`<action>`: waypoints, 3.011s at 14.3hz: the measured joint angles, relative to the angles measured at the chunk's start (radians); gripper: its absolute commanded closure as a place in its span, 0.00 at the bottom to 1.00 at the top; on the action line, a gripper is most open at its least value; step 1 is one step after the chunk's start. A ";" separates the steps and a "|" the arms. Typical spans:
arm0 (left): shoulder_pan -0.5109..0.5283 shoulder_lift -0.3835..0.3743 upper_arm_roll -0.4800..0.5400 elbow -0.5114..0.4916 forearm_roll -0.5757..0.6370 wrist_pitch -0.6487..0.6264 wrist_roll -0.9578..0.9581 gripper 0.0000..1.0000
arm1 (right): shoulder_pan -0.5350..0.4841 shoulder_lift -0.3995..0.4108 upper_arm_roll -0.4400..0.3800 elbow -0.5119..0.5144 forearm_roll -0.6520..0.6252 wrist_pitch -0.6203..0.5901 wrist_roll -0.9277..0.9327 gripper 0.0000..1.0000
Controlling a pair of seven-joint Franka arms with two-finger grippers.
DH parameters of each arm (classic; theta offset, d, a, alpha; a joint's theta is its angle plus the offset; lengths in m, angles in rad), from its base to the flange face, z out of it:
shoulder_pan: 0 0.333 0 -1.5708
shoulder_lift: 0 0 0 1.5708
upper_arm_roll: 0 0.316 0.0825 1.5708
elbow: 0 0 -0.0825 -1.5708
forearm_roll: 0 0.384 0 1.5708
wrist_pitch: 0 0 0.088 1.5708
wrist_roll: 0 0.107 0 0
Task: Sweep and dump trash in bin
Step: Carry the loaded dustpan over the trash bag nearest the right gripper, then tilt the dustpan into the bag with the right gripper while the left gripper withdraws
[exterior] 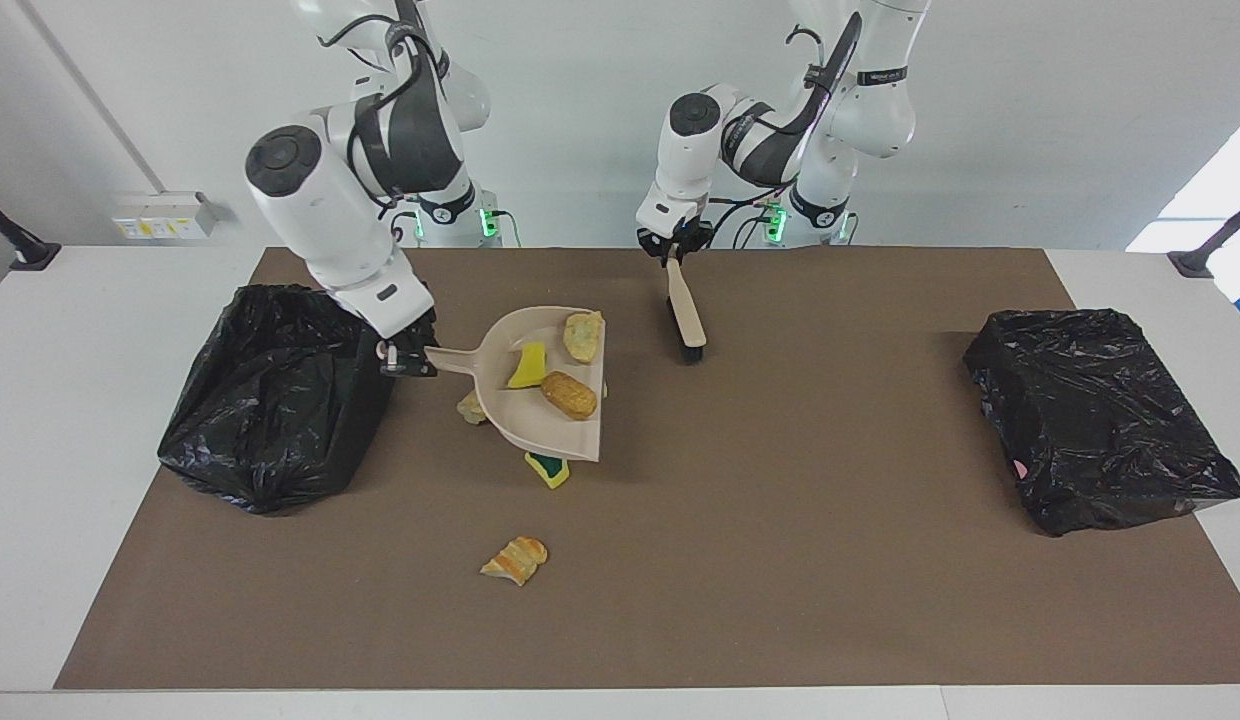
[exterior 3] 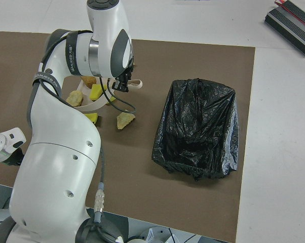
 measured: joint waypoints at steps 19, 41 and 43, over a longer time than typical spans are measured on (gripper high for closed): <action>0.025 0.046 0.019 0.002 0.001 0.053 0.050 0.00 | -0.526 -0.046 -0.018 0.000 -0.306 0.090 -0.628 1.00; 0.715 0.041 0.037 0.272 0.182 -0.105 0.512 0.00 | -0.289 -0.073 0.001 -0.001 -0.825 -0.037 -0.275 1.00; 0.769 0.039 0.038 0.284 0.182 -0.106 0.598 0.00 | -0.244 -0.077 0.005 -0.001 -0.883 -0.037 -0.252 1.00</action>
